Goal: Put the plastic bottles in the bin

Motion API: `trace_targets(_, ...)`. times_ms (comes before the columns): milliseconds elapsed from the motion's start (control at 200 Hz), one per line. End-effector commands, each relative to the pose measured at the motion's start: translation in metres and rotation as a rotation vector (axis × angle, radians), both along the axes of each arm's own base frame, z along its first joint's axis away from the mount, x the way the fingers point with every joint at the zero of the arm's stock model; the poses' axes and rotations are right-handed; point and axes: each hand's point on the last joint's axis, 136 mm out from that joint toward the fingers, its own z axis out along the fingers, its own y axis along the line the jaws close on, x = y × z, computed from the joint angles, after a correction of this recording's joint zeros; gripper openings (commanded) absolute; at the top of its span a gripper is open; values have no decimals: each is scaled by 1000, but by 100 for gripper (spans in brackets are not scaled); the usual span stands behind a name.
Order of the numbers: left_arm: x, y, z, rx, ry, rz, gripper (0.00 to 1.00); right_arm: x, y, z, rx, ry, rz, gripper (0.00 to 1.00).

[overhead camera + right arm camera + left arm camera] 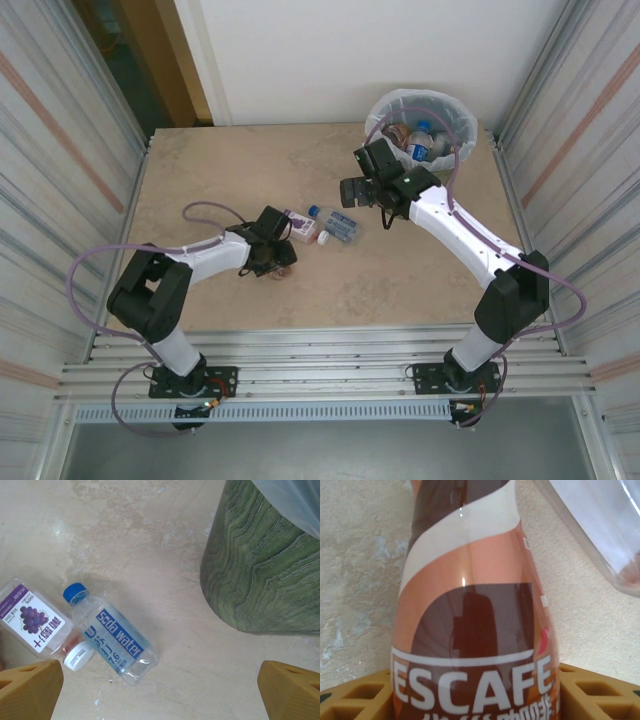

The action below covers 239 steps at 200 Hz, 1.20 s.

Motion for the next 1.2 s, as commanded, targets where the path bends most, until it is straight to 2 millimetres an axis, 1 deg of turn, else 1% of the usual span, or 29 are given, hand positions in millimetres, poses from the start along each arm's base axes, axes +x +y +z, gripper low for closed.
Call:
trace_targets(0,-4,14,-2,47,0,6,57,-5,1,5,18,5,-13,98)
trace_targets(100,-3,17,4,68,-23,-13,51,-5,3,5,33,7,-7,98)
trace_targets(235,2,22,20,101,-94,-54,49,-6,7,7,57,10,1,98)
trace_targets(291,6,22,30,106,-146,-84,49,-7,8,9,67,9,3,98)
trace_targets(361,12,19,48,98,-237,-130,49,-7,10,11,88,9,7,98)
trace_targets(466,17,14,74,69,-379,-198,49,-10,18,19,149,-3,33,98)
trace_targets(631,20,-3,116,-8,-592,-323,49,-15,33,40,312,-26,82,98)
trace_targets(776,17,-23,153,-100,-760,-423,49,-23,51,60,483,-42,161,98)
trace_targets(897,16,-37,179,-168,-862,-477,50,-30,69,78,616,-51,237,99)
trace_targets(1012,15,-49,199,-222,-932,-523,50,-34,85,92,697,-52,295,99)
trace_targets(1112,12,-59,212,-262,-974,-561,50,-37,98,96,724,-42,330,96)
trace_targets(1192,12,-65,219,-280,-1000,-576,50,-38,107,96,730,-32,349,95)
